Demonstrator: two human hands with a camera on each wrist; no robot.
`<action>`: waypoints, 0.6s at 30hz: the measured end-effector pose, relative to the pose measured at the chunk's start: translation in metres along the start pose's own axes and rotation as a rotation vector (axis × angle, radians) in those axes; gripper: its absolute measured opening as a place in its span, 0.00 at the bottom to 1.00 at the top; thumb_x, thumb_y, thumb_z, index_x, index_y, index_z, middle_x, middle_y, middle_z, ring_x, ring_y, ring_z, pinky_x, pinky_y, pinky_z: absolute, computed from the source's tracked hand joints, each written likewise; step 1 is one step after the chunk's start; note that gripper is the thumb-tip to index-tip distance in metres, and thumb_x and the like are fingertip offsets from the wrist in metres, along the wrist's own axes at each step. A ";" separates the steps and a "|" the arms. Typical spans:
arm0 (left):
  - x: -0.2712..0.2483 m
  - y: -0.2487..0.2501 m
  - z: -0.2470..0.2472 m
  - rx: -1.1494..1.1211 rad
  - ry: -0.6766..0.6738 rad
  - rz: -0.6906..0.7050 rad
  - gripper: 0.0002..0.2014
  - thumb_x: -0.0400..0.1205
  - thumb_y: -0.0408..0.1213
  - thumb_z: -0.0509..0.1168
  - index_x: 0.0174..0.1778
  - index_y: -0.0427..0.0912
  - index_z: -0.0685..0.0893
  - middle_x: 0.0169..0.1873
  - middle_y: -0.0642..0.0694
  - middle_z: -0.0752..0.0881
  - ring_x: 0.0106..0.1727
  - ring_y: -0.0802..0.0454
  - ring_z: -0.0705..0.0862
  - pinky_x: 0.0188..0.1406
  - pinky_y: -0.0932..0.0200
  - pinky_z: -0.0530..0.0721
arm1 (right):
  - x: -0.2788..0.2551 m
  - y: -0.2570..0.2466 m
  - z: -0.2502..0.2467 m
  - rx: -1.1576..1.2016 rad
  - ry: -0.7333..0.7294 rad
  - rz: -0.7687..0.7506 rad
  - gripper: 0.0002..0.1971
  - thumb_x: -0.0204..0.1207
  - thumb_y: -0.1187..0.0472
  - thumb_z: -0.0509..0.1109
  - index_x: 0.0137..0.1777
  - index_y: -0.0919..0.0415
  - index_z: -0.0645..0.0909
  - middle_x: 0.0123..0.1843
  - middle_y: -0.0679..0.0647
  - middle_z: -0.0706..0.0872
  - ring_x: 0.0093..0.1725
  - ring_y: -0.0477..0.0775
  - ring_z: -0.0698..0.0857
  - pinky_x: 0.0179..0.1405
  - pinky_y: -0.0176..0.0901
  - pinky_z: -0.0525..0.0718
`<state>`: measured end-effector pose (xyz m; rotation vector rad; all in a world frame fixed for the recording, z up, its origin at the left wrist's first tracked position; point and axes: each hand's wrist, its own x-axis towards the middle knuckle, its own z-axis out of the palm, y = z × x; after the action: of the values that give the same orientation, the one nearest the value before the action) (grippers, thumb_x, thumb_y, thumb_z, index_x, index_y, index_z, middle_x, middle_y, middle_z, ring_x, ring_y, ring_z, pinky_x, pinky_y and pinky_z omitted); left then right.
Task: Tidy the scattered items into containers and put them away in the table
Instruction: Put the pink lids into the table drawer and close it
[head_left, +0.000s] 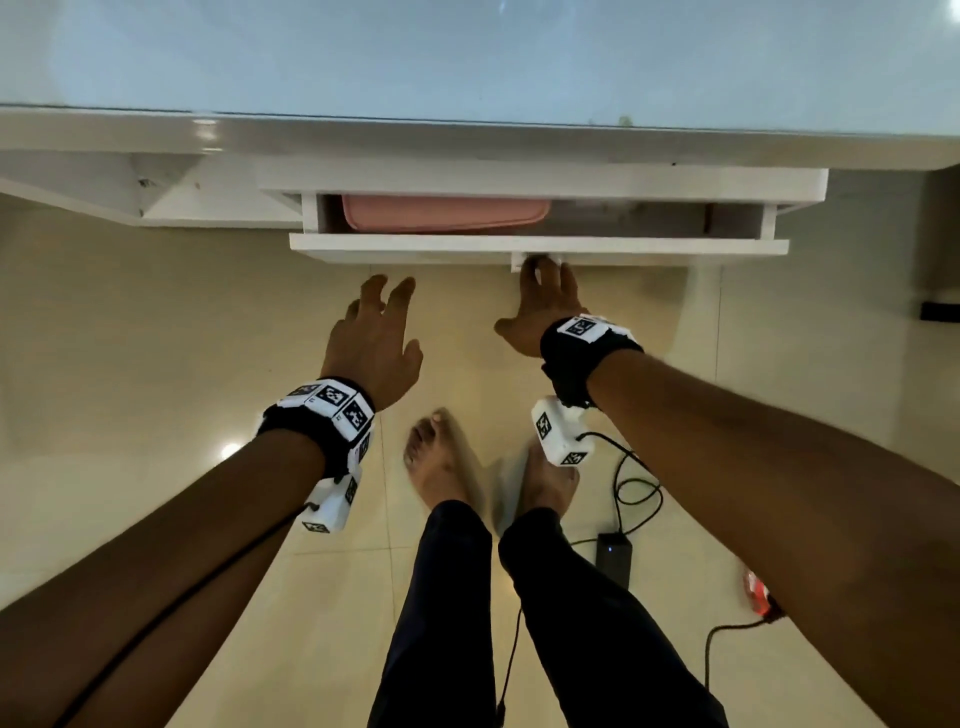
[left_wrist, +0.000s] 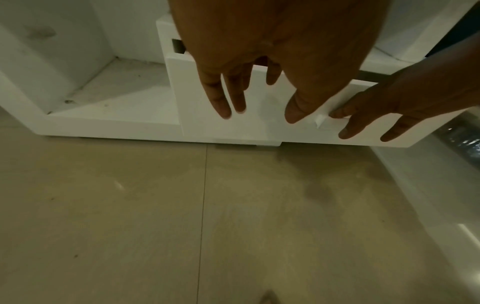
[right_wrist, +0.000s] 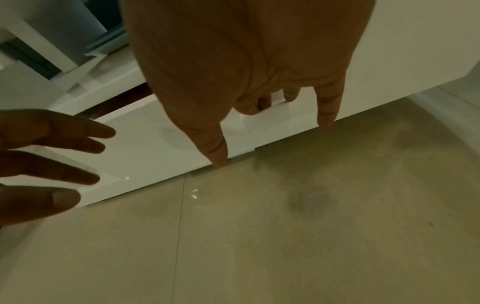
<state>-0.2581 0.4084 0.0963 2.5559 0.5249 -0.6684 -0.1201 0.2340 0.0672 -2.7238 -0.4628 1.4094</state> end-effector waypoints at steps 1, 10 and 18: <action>0.006 0.001 -0.002 -0.015 -0.009 0.005 0.35 0.78 0.41 0.66 0.81 0.44 0.61 0.78 0.36 0.62 0.67 0.31 0.75 0.58 0.37 0.81 | 0.007 -0.002 -0.007 0.000 0.017 -0.004 0.48 0.76 0.45 0.69 0.86 0.55 0.41 0.86 0.44 0.40 0.86 0.59 0.36 0.78 0.60 0.65; 0.009 -0.004 0.006 -0.025 -0.167 0.024 0.24 0.81 0.42 0.62 0.74 0.47 0.72 0.63 0.43 0.77 0.54 0.39 0.84 0.49 0.44 0.85 | 0.039 0.004 -0.038 -0.119 0.032 -0.062 0.49 0.75 0.48 0.69 0.86 0.51 0.38 0.87 0.44 0.37 0.86 0.56 0.35 0.75 0.64 0.69; -0.024 -0.002 -0.032 -0.236 -0.101 -0.132 0.14 0.81 0.41 0.64 0.62 0.50 0.82 0.48 0.50 0.87 0.47 0.47 0.85 0.51 0.53 0.83 | -0.005 -0.028 -0.088 -0.045 -0.045 -0.163 0.32 0.79 0.46 0.67 0.81 0.55 0.65 0.81 0.56 0.67 0.77 0.62 0.71 0.74 0.49 0.72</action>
<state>-0.2665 0.4207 0.1334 2.2704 0.6986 -0.7311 -0.0588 0.2680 0.1281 -2.6229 -0.7104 1.4377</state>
